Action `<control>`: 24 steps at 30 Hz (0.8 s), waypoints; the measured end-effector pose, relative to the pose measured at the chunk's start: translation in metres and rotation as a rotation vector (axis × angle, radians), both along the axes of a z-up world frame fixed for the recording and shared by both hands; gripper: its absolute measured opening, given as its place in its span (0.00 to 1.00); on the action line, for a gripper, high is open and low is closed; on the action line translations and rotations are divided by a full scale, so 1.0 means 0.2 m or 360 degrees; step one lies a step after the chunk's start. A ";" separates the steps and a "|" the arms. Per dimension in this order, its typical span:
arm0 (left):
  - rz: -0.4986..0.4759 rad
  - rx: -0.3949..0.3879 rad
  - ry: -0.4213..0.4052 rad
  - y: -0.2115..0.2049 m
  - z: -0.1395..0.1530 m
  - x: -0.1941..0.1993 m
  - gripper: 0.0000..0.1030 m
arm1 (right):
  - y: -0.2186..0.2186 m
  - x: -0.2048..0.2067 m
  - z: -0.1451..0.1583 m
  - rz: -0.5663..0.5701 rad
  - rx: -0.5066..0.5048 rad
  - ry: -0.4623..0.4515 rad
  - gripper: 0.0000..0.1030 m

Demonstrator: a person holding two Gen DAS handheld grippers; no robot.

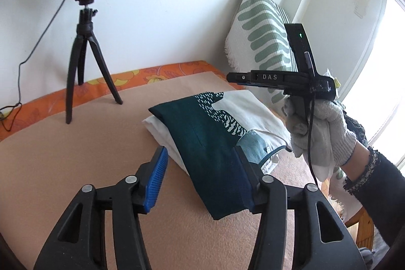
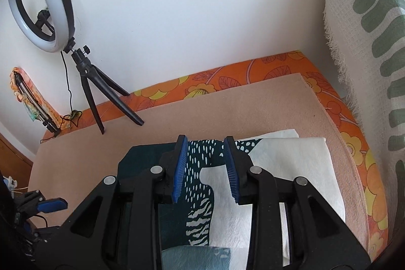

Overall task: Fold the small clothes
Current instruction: 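Open both grippers and pull them back from the folded T-shirt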

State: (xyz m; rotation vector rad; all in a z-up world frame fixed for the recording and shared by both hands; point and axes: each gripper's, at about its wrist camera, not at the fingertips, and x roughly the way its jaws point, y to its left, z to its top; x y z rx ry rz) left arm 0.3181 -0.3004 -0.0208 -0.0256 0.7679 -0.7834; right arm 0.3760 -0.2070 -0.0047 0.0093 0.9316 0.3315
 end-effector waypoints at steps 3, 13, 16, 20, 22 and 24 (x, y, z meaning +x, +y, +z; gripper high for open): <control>0.0027 0.0007 -0.0066 0.07 0.09 -0.09 0.65 | 0.02 -0.12 0.08 -0.0034 -0.0021 -0.0029 0.34; 0.0076 0.0060 -0.0166 0.25 0.27 -0.39 0.79 | 0.02 -0.60 0.35 -0.0200 -0.0077 -0.0178 0.67; 0.0062 0.0073 -0.0176 0.28 0.29 -0.48 0.79 | 0.04 -0.73 0.38 -0.0263 -0.0156 -0.0213 0.69; 0.0027 0.0093 -0.0194 0.31 0.31 -0.57 0.79 | 0.07 -0.90 0.41 -0.0298 -0.0229 -0.0249 0.74; 0.0024 0.0104 -0.0227 0.33 0.33 -0.62 0.79 | 0.10 -0.99 0.43 -0.0306 -0.0245 -0.0270 0.75; 0.0025 0.0104 -0.0252 0.35 0.35 -0.67 0.79 | 0.12 -1.06 0.45 -0.0313 -0.0259 -0.0292 0.78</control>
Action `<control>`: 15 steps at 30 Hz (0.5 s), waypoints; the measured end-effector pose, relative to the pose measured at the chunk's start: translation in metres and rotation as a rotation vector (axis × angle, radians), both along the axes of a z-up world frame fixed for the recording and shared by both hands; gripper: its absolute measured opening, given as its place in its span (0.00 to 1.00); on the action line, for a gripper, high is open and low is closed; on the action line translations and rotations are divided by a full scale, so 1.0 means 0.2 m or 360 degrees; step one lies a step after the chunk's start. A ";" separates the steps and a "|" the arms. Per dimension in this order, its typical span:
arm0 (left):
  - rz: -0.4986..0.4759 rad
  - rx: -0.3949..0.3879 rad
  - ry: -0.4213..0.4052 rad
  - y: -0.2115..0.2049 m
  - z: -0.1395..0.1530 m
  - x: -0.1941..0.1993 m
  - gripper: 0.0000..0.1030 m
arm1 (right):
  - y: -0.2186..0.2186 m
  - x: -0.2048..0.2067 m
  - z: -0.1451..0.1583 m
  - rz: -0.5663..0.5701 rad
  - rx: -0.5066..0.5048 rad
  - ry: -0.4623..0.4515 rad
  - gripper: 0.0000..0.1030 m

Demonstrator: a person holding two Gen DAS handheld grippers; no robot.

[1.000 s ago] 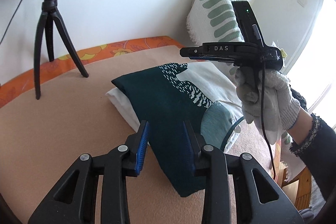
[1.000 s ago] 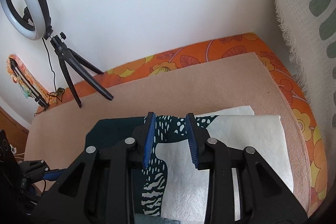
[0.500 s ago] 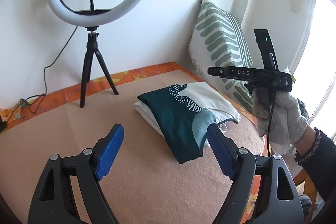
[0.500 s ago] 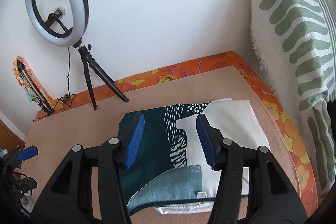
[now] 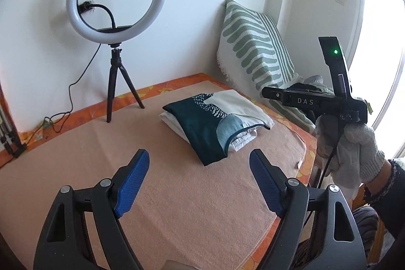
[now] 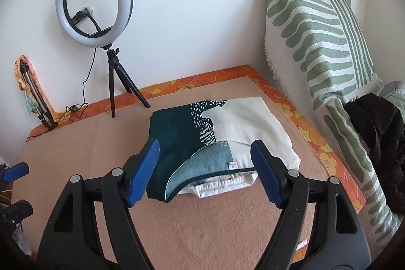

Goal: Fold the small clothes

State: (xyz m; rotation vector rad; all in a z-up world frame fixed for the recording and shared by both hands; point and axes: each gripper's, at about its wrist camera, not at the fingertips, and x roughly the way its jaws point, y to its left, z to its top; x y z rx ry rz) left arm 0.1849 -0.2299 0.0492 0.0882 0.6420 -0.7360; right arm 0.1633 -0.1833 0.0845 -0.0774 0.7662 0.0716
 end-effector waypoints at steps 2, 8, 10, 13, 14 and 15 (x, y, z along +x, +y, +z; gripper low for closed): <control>0.0015 -0.0004 -0.0021 0.03 0.02 -0.04 0.79 | 0.02 -0.07 0.02 -0.0014 -0.0012 -0.0028 0.81; 0.0061 -0.0026 -0.0075 0.09 0.04 -0.12 0.91 | 0.06 -0.24 0.04 -0.0047 -0.0066 -0.0127 0.89; 0.0084 -0.0034 -0.0085 0.11 0.03 -0.13 1.00 | 0.07 -0.28 0.04 -0.0064 -0.0066 -0.0155 0.90; 0.0115 -0.0046 -0.0071 0.14 0.01 -0.12 1.00 | 0.08 -0.30 0.03 -0.0084 -0.0041 -0.0175 0.90; 0.0121 -0.0045 -0.0064 0.14 -0.01 -0.12 1.00 | 0.08 -0.30 0.02 -0.0090 -0.0044 -0.0183 0.90; 0.0117 -0.0040 -0.0066 0.14 -0.02 -0.12 1.00 | 0.09 -0.31 0.01 -0.0095 -0.0054 -0.0193 0.91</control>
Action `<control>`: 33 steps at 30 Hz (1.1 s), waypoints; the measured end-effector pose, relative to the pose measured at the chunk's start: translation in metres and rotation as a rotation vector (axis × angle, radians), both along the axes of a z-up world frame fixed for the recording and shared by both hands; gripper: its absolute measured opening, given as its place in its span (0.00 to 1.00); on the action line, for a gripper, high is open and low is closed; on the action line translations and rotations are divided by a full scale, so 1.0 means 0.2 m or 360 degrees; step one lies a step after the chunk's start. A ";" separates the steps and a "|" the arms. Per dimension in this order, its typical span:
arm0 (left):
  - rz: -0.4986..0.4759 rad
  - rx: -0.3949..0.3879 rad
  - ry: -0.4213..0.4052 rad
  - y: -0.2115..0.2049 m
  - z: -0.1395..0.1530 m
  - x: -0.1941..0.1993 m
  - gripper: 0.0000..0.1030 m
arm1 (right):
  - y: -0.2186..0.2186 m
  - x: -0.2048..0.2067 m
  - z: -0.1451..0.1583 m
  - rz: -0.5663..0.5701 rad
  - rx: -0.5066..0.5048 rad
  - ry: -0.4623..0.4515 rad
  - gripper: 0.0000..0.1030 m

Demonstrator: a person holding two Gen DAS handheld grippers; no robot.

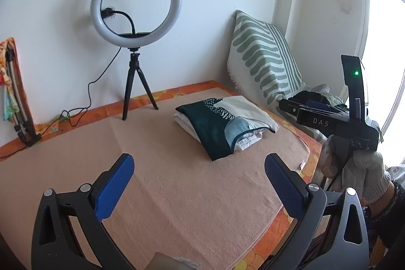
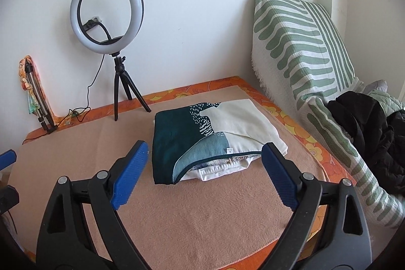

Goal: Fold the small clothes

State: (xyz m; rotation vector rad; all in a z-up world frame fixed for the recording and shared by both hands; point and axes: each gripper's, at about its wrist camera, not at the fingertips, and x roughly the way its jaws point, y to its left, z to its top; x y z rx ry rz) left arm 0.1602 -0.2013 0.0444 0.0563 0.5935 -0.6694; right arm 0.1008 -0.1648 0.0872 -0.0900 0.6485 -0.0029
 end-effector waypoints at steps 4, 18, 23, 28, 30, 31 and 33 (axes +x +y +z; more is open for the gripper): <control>-0.0012 0.0056 0.0006 0.00 -0.07 0.00 1.00 | 0.02 -0.01 -0.03 0.0001 -0.0036 -0.0022 0.95; 0.0078 0.0065 0.0048 0.03 -0.13 0.04 1.00 | 0.02 0.00 -0.12 -0.0027 -0.0056 -0.0025 0.96; 0.0070 0.0085 0.0029 0.03 -0.13 0.03 1.00 | 0.02 0.00 -0.12 -0.0031 -0.0051 -0.0030 0.96; 0.0052 0.0091 0.0036 0.02 -0.13 0.03 1.00 | 0.03 0.00 -0.13 -0.0021 -0.0051 -0.0015 0.96; 0.0054 0.0098 0.0035 0.02 -0.13 0.03 1.00 | 0.04 -0.01 -0.13 -0.0017 -0.0061 -0.0017 0.96; 0.0053 0.0101 0.0036 0.02 -0.14 0.03 1.00 | 0.04 -0.01 -0.13 -0.0012 -0.0063 -0.0017 0.96; 0.0053 0.0099 0.0043 0.02 -0.14 0.03 1.00 | 0.05 -0.01 -0.13 -0.0010 -0.0067 -0.0018 0.96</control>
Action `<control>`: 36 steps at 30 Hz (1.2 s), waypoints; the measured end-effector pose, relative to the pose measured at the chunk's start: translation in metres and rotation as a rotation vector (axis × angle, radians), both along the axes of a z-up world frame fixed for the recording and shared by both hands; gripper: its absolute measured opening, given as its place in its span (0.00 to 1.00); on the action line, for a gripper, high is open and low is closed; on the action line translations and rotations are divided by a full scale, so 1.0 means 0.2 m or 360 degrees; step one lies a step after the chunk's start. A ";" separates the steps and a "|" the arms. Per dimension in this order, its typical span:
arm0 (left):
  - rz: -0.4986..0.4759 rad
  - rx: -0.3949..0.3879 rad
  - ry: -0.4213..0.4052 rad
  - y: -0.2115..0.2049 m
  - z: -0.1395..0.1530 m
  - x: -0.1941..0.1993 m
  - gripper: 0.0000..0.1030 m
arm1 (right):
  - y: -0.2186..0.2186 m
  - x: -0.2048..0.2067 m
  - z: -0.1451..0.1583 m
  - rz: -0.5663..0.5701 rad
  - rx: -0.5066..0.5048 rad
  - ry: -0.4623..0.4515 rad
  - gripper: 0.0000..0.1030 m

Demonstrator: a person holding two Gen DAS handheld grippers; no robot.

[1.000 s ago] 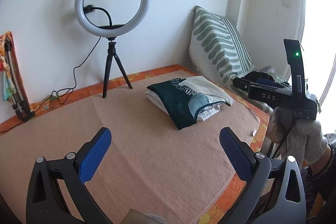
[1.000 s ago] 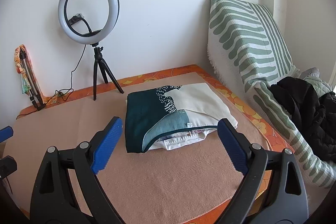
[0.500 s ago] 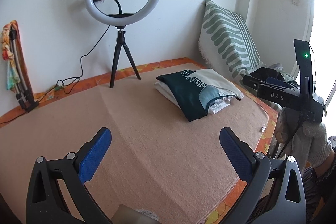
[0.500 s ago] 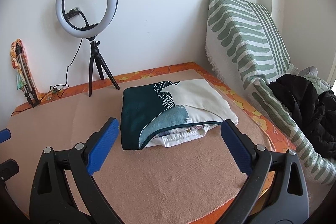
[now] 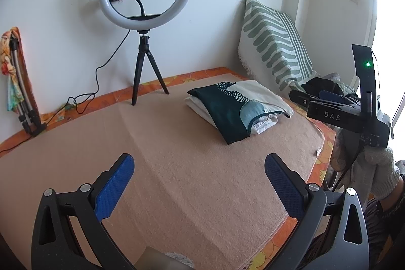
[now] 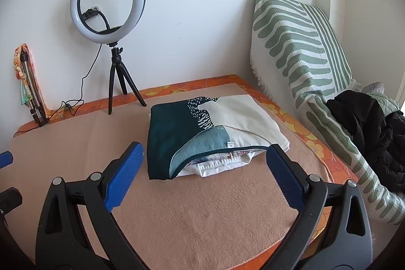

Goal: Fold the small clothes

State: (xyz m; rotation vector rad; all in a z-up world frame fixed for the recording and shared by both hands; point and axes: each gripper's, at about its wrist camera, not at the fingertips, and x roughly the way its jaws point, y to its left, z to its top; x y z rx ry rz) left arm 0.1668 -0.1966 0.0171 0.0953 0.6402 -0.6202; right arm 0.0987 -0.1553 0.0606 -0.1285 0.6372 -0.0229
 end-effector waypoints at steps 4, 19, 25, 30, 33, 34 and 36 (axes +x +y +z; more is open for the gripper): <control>0.0021 0.0000 0.0018 0.01 -0.01 0.01 1.00 | 0.00 0.01 0.00 0.0003 0.0007 0.0002 0.96; 0.0026 0.0002 0.0020 0.03 -0.01 0.01 1.00 | 0.01 0.00 -0.01 -0.0006 0.0027 0.0017 0.97; 0.0023 0.0003 0.0023 0.03 -0.01 0.01 1.00 | 0.01 0.00 -0.01 -0.0006 0.0028 0.0017 0.97; 0.0020 0.0006 0.0023 0.03 -0.01 0.01 1.00 | 0.01 -0.01 -0.01 -0.0007 0.0039 0.0021 0.97; 0.0020 0.0005 0.0025 0.03 -0.02 0.01 1.00 | 0.02 -0.01 -0.01 -0.0008 0.0039 0.0020 0.97; 0.0022 0.0005 0.0022 0.03 -0.02 0.01 1.00 | 0.01 -0.01 -0.01 -0.0008 0.0040 0.0020 0.97; 0.0022 0.0001 0.0026 0.03 -0.02 0.01 1.00 | 0.01 -0.01 -0.01 -0.0008 0.0041 0.0020 0.97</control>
